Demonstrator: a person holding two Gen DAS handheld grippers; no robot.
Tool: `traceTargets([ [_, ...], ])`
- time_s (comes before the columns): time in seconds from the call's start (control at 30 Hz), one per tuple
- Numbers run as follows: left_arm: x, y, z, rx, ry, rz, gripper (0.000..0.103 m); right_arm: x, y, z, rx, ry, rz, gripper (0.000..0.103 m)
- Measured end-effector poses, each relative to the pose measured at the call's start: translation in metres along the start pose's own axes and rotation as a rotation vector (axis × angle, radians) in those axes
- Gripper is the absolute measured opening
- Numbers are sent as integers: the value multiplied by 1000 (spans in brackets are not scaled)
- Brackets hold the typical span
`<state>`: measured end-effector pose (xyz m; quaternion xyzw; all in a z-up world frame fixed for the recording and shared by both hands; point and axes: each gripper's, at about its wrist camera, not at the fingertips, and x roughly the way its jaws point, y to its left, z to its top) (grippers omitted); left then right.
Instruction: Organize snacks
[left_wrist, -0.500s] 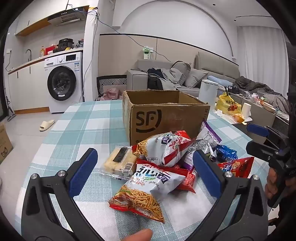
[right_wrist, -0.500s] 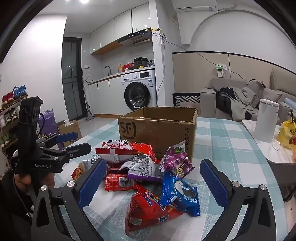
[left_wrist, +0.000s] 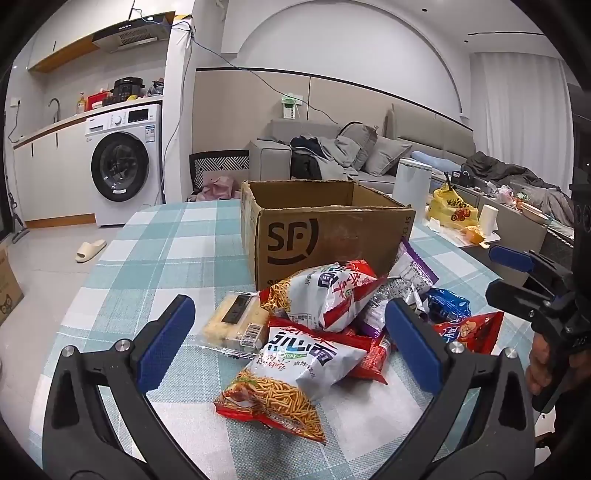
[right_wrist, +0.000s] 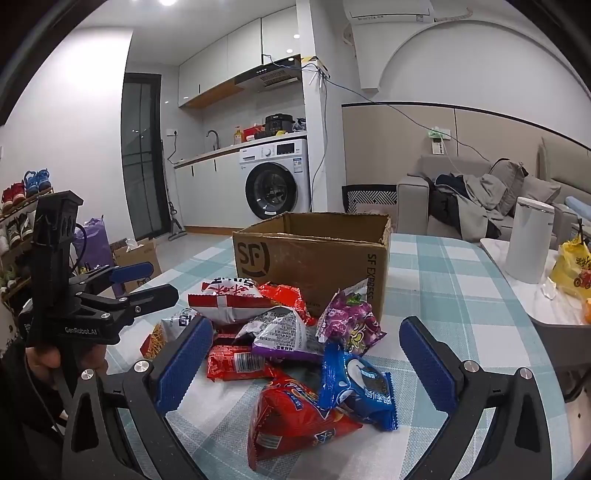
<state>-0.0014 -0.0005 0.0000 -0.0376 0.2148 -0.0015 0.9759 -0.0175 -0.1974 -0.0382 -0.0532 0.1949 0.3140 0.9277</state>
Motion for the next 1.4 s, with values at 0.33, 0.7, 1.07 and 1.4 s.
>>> traceTargets([
  [0.33, 5, 0, -1, 1, 12, -9, 103, 1, -6, 1, 2, 10, -6, 103],
  [0.7, 5, 0, -1, 1, 10, -7, 103, 2, -6, 0, -1, 12, -7, 103],
  [1.07, 5, 0, -1, 3, 10, -7, 103, 2, -6, 0, 0, 12, -7, 103],
  [1.4, 5, 0, -1, 4, 10, -8, 103, 3, -5, 0, -1, 15, -8, 103],
])
